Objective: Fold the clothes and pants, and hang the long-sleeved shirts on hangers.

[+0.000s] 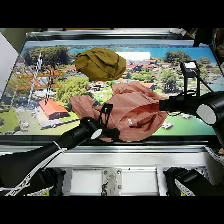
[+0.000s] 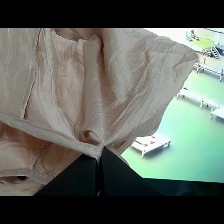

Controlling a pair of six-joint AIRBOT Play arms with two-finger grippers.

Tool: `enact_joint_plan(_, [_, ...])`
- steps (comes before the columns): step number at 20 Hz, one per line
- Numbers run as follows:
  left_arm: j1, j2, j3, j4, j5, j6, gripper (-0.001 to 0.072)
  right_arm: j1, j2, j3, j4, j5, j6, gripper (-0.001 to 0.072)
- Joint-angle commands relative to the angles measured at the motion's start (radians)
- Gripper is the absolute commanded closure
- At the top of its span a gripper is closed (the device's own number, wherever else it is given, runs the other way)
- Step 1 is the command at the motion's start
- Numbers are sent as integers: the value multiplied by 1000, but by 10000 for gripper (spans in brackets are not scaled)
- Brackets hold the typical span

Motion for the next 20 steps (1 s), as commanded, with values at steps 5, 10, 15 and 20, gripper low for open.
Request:
enact_joint_plan(5, [45,-1,0,5,-23,-5,154,1,1,0,0,1,0,701])
enact_joint_plan(10, [57,0,-63,-24,-1,-5,155,1,1,0,0,1,0,701])
enact_joint_plan(15, [68,51,-59,-4,-34,0,699,1,1,0,0,1,0,701])
enact_joint_plan(20, [238,283,3,85,-175,47,699,1,1,42,-3,12,-78,701])
